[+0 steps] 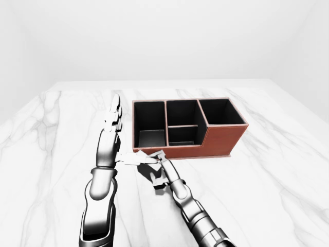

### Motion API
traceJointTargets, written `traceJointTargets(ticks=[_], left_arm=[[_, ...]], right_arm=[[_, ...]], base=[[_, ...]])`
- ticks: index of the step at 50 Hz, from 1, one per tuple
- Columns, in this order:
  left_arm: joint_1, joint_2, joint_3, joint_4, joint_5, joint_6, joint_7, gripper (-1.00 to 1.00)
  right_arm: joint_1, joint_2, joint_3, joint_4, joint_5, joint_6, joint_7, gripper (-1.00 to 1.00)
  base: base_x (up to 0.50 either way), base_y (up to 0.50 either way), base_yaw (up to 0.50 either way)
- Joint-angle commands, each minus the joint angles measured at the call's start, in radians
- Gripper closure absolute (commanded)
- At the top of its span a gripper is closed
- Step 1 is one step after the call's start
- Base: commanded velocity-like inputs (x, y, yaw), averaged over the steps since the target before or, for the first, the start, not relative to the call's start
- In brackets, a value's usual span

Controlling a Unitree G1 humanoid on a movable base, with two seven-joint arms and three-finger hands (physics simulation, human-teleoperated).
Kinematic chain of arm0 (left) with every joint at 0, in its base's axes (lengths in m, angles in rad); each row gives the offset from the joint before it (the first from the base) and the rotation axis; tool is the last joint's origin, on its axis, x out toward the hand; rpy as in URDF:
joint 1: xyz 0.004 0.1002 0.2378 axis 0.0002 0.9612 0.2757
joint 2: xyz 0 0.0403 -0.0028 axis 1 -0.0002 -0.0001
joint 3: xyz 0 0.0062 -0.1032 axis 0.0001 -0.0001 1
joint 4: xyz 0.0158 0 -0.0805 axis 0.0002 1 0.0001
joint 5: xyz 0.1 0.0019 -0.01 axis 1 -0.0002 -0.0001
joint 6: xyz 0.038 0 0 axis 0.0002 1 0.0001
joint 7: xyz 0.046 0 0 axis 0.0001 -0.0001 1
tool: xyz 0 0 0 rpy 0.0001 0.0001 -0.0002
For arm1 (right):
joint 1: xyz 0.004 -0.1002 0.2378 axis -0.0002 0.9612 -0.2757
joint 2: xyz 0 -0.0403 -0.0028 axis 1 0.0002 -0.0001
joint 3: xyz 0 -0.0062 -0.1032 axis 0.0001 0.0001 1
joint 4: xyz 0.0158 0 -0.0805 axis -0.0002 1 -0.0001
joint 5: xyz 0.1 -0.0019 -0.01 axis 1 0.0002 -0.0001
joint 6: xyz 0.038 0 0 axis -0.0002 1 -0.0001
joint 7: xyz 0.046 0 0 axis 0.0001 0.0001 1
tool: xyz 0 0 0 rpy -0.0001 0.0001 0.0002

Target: Pick up the book and place it in the right compartment of the caddy.

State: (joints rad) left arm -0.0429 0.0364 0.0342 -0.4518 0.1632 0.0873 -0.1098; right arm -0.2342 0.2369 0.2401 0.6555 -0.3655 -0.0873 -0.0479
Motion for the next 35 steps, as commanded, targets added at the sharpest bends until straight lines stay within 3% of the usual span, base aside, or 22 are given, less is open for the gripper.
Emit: traceJointTargets(ticks=[1,9,16,21,35], left_arm=[[-0.001,0.001,0.003,-0.005,-0.008,0.000,0.000,-1.00],[-0.003,0.002,0.004,0.000,-0.010,0.000,0.000,-1.00],[-0.002,0.001,0.002,-0.007,-0.007,0.000,0.000,-1.00],[-0.002,0.001,0.002,-0.001,-0.006,0.000,0.000,-1.00],[-0.002,0.001,0.001,-0.006,-0.005,0.000,-0.001,-1.00]], right_arm=[[0.007,0.005,0.009,-0.016,0.008,0.000,0.014,1.00],[0.038,-0.010,0.020,-0.162,0.023,0.000,0.034,1.00],[0.079,-0.039,0.039,-0.430,0.068,0.000,0.078,1.00],[0.082,-0.053,0.048,-0.529,0.089,0.057,0.082,1.00],[0.069,-0.058,0.053,-0.597,0.108,0.112,0.084,1.00]], base=[[0.00,0.00,0.00],[0.00,0.00,0.00],[0.00,0.00,0.00],[0.00,0.00,0.00],[0.00,0.00,0.00]])
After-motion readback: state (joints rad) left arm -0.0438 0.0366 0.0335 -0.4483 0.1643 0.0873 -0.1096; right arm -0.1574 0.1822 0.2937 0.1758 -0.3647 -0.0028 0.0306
